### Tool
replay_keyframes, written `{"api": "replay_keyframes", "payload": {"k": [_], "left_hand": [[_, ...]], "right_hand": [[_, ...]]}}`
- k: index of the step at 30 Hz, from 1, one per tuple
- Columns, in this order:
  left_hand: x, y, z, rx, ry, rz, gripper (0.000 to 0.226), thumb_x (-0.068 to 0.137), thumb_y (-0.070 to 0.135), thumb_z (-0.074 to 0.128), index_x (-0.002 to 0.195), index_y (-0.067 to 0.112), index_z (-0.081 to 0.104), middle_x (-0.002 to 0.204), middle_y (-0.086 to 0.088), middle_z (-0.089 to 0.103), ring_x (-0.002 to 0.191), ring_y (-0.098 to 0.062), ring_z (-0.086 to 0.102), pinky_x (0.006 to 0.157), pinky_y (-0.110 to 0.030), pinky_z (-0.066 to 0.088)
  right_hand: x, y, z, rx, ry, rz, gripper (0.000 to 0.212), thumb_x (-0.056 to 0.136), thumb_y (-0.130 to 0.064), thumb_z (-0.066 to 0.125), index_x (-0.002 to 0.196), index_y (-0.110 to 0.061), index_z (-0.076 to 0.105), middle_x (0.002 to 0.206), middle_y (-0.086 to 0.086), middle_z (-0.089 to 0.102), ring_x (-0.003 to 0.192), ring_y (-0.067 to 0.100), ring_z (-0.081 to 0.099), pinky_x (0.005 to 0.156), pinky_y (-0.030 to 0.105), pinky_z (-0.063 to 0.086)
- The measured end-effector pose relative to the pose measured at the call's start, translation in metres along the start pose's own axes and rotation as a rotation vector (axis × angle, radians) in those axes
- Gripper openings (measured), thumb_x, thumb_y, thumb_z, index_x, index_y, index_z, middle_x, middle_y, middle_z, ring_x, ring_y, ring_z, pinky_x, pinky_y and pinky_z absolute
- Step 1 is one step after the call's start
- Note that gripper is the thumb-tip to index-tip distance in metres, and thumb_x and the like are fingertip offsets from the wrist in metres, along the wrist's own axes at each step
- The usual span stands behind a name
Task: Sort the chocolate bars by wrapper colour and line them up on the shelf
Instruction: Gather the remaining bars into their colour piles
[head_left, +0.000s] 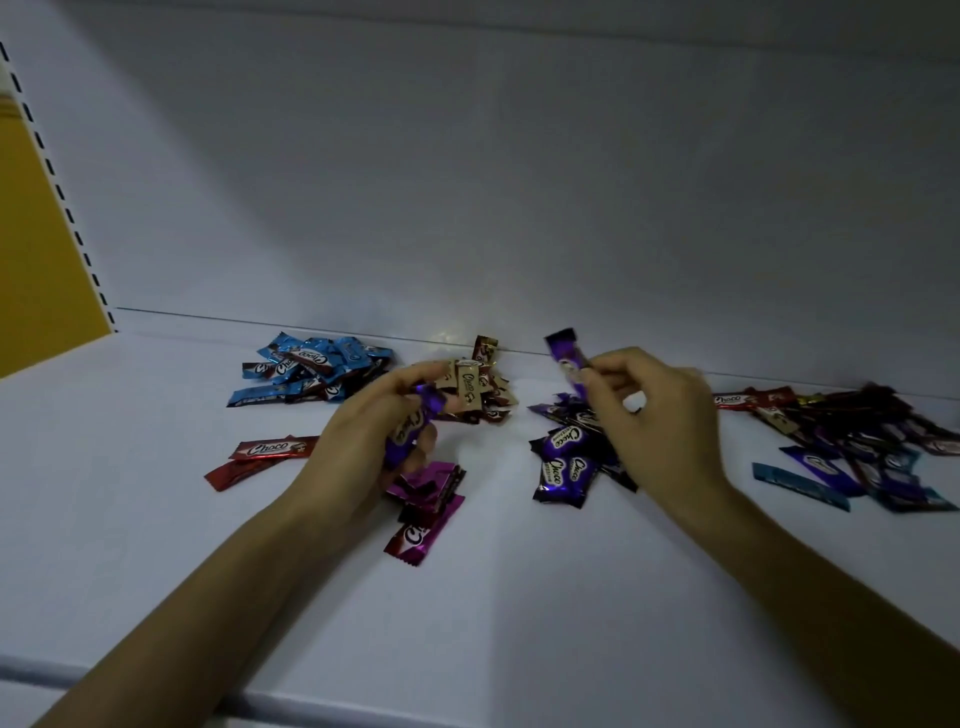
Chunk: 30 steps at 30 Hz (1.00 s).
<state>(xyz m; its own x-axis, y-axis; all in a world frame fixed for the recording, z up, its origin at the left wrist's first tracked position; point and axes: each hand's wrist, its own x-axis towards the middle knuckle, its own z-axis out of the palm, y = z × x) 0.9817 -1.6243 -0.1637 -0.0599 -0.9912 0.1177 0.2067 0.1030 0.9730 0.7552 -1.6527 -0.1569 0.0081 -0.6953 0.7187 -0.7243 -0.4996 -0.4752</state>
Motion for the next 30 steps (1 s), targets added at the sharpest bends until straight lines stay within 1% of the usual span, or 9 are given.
{"api": "replay_keyframes", "payload": {"k": [4, 7, 11, 15, 18, 20, 24, 27, 30], "left_hand": [[0.002, -0.005, -0.004, -0.067, -0.002, 0.009, 0.060, 0.093, -0.010, 0.044, 0.139, 0.028, 0.041, 0.107, -0.004, 0.071, 0.089, -0.014, 0.071, 0.067, -0.020, 0.057], [-0.001, -0.008, -0.005, -0.092, -0.055, 0.002, 0.078, 0.089, -0.005, 0.050, 0.148, 0.035, 0.019, 0.105, -0.008, 0.073, 0.096, -0.022, 0.071, 0.069, -0.023, 0.057], [-0.008, -0.003, 0.002, 0.212, -0.113, 0.055, 0.039, 0.078, 0.025, 0.058, 0.114, 0.011, 0.058, 0.083, -0.006, 0.076, 0.060, -0.014, 0.070, 0.047, -0.018, 0.051], [-0.010, -0.007, 0.003, 0.337, -0.068, 0.134, 0.030, 0.073, 0.036, 0.064, 0.078, 0.007, 0.062, 0.061, -0.005, 0.070, 0.044, -0.011, 0.061, 0.042, -0.016, 0.045], [-0.009, -0.013, -0.006, 0.966, 0.064, 0.544, 0.039, 0.081, 0.056, 0.058, 0.081, 0.018, 0.068, 0.058, 0.006, 0.065, 0.047, -0.007, 0.055, 0.045, -0.022, 0.042], [-0.009, -0.012, -0.007, 1.148, 0.089, 0.746, 0.043, 0.083, 0.060, 0.053, 0.089, 0.022, 0.072, 0.065, 0.010, 0.067, 0.050, -0.005, 0.053, 0.047, -0.022, 0.040], [-0.011, -0.010, -0.005, 1.227, 0.035, 0.861, 0.044, 0.086, 0.055, 0.045, 0.103, 0.024, 0.070, 0.075, 0.007, 0.071, 0.057, -0.009, 0.061, 0.049, -0.023, 0.046], [-0.009, -0.014, -0.006, 1.232, 0.014, 0.666, 0.057, 0.087, 0.067, 0.031, 0.140, 0.045, 0.034, 0.108, 0.020, 0.058, 0.090, 0.001, 0.050, 0.067, -0.022, 0.043], [-0.004, -0.022, -0.010, 1.174, -0.072, 0.494, 0.065, 0.087, 0.070, 0.022, 0.147, 0.047, 0.010, 0.137, 0.021, 0.041, 0.120, 0.006, 0.033, 0.095, -0.025, 0.032]], "right_hand": [[0.005, 0.036, -0.012, -0.327, 0.030, -0.060, 0.011, 0.085, -0.018, 0.069, 0.093, -0.011, 0.072, 0.077, 0.001, 0.071, 0.070, 0.020, 0.064, 0.086, 0.036, 0.035], [0.004, 0.041, -0.008, -0.372, -0.040, -0.058, 0.009, 0.084, -0.022, 0.070, 0.091, -0.016, 0.072, 0.080, -0.003, 0.070, 0.075, 0.019, 0.063, 0.086, 0.034, 0.033], [0.000, 0.030, -0.001, -0.273, -0.163, 0.003, 0.009, 0.084, -0.018, 0.069, 0.092, -0.018, 0.073, 0.087, -0.002, 0.070, 0.085, 0.018, 0.062, 0.090, 0.043, 0.045], [-0.003, 0.008, 0.006, -0.082, -0.126, 0.002, 0.009, 0.089, -0.018, 0.062, 0.094, -0.020, 0.070, 0.091, -0.007, 0.068, 0.087, 0.007, 0.060, 0.085, 0.028, 0.046], [-0.009, -0.022, 0.008, 0.391, -0.218, 0.048, 0.010, 0.092, -0.035, 0.055, 0.098, -0.037, 0.062, 0.092, -0.018, 0.067, 0.089, -0.002, 0.062, 0.076, 0.010, 0.046], [-0.014, -0.036, 0.008, 0.487, -0.300, -0.035, 0.022, 0.085, -0.045, 0.058, 0.107, -0.041, 0.058, 0.099, -0.020, 0.066, 0.096, -0.003, 0.061, 0.082, 0.009, 0.046], [-0.017, -0.041, 0.013, 0.420, -0.296, -0.226, 0.019, 0.084, -0.013, 0.067, 0.101, -0.022, 0.069, 0.091, -0.012, 0.068, 0.088, 0.000, 0.062, 0.080, 0.011, 0.047], [-0.002, -0.018, 0.005, 0.396, -0.180, -0.066, 0.021, 0.084, -0.011, 0.068, 0.092, -0.030, 0.068, 0.086, -0.020, 0.067, 0.082, -0.004, 0.062, 0.076, 0.009, 0.046], [0.011, 0.021, -0.009, 0.223, -0.017, 0.113, 0.014, 0.085, -0.016, 0.068, 0.093, -0.027, 0.069, 0.087, -0.012, 0.068, 0.084, 0.001, 0.063, 0.078, 0.009, 0.047]]}}
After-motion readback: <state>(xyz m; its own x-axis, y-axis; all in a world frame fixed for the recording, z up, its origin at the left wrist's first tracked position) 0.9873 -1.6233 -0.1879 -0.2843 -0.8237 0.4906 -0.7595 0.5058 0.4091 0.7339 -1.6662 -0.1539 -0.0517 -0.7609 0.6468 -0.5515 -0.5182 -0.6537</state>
